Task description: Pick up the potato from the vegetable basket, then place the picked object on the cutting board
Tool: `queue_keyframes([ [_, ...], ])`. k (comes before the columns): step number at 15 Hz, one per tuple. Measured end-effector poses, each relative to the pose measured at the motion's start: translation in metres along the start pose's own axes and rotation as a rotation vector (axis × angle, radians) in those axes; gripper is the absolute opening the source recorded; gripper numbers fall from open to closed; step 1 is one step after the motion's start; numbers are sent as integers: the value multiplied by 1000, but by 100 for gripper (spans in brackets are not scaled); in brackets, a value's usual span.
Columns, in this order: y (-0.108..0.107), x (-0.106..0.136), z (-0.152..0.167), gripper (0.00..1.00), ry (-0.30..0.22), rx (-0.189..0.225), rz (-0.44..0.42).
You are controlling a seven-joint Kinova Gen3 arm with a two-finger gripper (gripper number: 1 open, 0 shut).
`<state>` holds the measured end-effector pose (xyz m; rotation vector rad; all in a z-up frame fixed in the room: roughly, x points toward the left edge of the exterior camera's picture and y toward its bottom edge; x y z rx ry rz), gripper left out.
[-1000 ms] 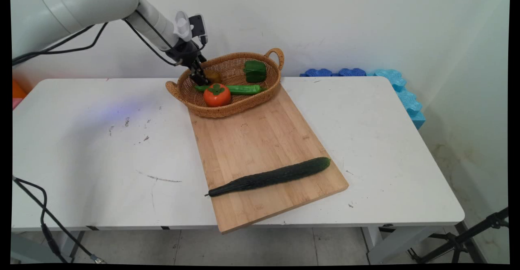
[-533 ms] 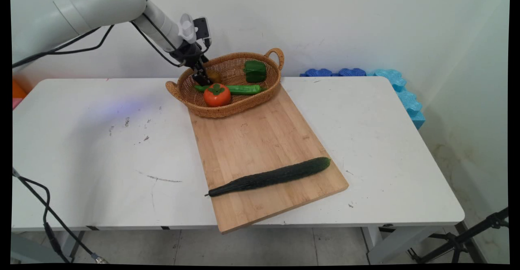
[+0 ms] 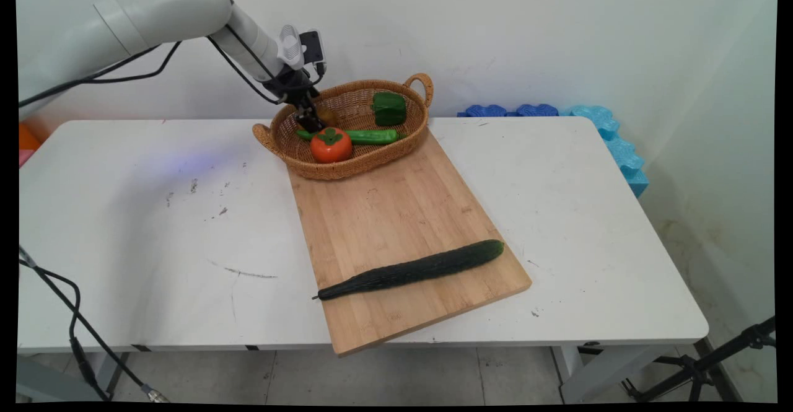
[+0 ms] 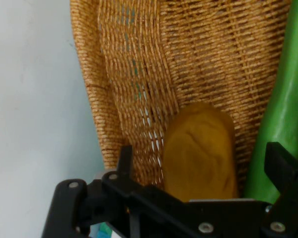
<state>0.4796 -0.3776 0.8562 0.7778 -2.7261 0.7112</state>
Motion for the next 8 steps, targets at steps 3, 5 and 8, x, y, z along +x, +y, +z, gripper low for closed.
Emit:
queue_keyframes([
  [3,1,0,3,0,-5,0,-1],
  [5,2,1,5,0,-8,-1,-1],
  [8,4,1,6,0,-9,-4,-3],
])
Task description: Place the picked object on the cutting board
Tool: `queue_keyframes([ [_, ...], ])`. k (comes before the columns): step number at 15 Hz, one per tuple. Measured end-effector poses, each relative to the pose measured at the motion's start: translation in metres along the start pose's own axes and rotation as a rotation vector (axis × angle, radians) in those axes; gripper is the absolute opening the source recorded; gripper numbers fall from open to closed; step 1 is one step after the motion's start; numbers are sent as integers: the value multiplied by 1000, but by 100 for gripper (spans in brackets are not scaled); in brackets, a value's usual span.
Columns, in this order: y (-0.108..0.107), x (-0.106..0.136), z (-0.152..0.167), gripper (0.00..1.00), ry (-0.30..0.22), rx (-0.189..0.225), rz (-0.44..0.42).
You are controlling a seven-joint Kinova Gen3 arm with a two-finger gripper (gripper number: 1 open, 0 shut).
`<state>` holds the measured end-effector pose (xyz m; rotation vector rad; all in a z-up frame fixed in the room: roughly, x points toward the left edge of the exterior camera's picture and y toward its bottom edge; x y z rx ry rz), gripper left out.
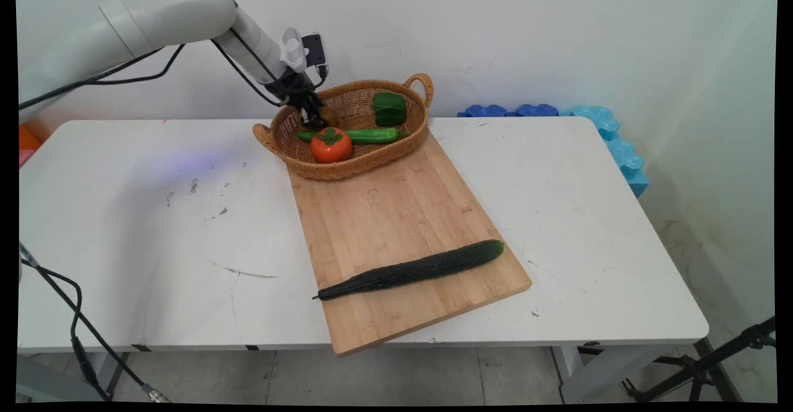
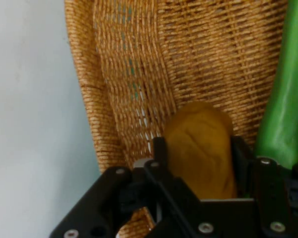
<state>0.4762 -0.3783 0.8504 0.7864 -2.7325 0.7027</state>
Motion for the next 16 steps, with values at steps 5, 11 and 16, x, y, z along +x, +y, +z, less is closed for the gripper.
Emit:
queue_keyframes([
  [5,3,3,-4,0,8,-4,-14],
  [11,6,13,-19,0,37,5,-40],
  [16,9,29,-45,0,80,21,-77],
])
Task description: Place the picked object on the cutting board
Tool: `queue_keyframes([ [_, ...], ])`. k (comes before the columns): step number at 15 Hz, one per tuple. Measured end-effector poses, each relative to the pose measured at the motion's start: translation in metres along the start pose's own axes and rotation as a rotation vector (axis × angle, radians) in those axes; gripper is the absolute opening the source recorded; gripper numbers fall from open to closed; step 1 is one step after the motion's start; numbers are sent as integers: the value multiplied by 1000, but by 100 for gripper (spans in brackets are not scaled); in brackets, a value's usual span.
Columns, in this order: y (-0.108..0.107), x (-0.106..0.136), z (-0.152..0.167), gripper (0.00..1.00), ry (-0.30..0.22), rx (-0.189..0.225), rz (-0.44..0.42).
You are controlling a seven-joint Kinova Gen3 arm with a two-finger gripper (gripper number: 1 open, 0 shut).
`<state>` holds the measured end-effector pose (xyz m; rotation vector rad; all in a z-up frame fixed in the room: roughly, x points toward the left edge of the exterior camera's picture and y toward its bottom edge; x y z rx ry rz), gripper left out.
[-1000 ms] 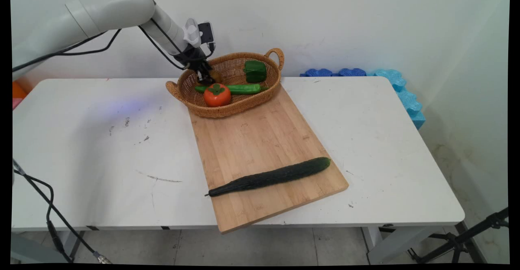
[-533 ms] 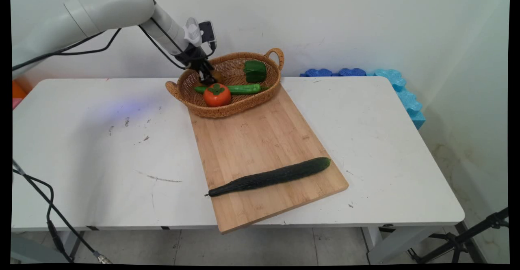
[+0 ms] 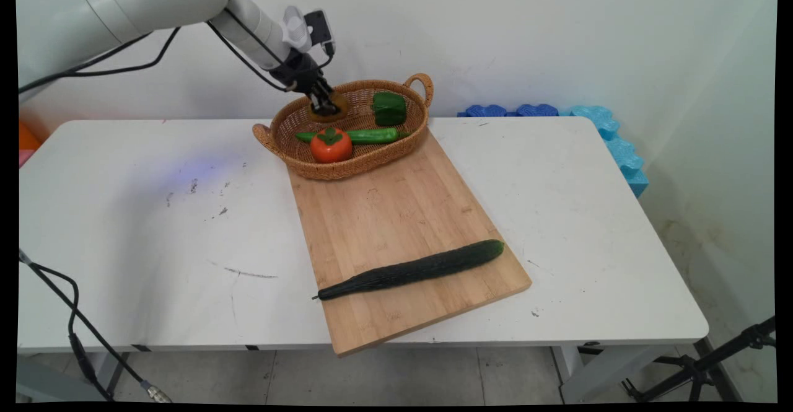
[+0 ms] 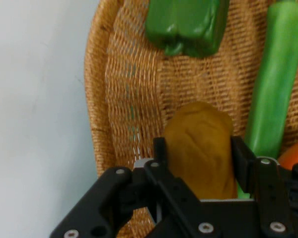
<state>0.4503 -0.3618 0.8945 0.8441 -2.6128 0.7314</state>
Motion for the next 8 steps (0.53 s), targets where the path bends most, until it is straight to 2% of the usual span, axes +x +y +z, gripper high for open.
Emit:
queue_keyframes([
  [8,21,30,-35,0,62,-17,-87],
])
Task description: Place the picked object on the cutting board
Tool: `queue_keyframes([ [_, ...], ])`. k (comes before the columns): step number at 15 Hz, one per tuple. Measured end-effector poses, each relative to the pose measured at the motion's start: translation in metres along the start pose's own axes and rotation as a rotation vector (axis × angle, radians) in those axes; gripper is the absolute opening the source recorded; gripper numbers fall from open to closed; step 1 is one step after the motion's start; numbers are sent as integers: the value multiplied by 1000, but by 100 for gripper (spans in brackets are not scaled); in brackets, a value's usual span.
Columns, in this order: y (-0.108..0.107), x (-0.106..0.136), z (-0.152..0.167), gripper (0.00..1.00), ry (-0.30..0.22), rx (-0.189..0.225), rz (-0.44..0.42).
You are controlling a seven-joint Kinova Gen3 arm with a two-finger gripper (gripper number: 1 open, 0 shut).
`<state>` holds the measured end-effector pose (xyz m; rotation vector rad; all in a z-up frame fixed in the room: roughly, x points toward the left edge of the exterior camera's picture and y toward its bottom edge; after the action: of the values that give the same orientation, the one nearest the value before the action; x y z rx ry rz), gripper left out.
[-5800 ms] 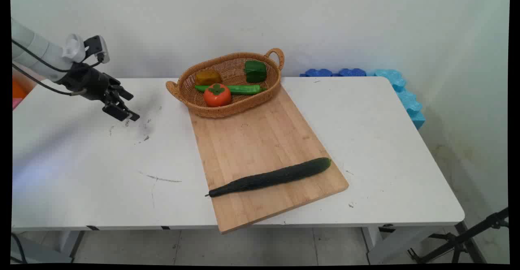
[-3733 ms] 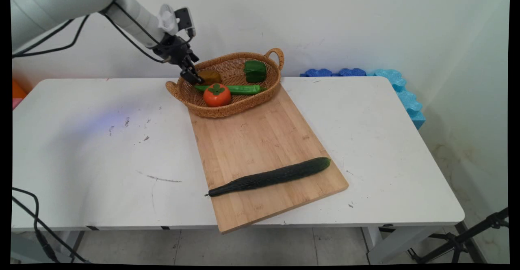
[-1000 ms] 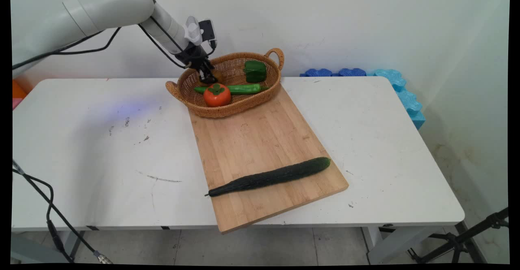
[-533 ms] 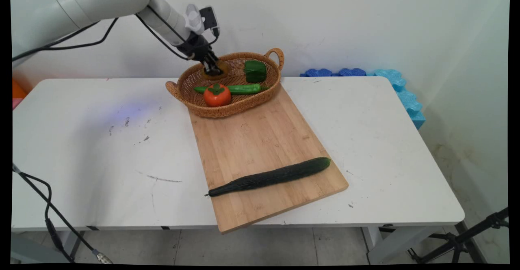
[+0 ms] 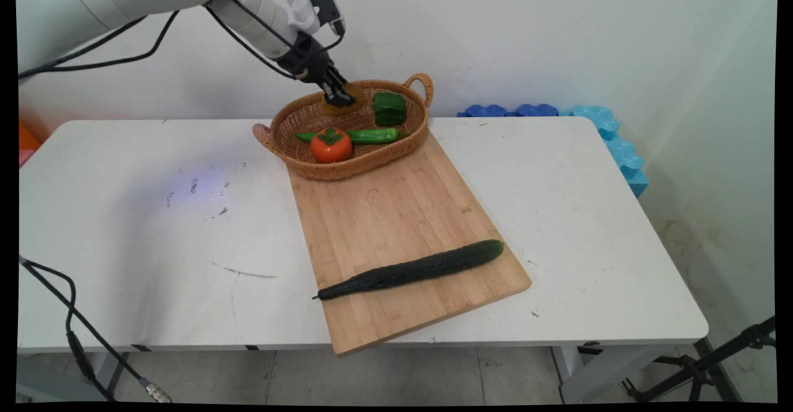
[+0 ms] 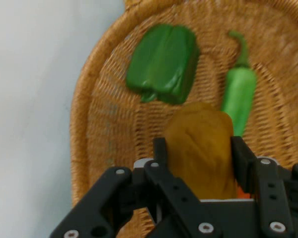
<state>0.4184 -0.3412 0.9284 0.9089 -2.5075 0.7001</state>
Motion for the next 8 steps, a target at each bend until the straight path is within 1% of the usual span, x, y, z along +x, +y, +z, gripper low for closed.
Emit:
queue_keyframes([
  [3,16,10,-11,0,17,-20,-35],
  [8,49,23,-24,0,27,-73,-112],
])
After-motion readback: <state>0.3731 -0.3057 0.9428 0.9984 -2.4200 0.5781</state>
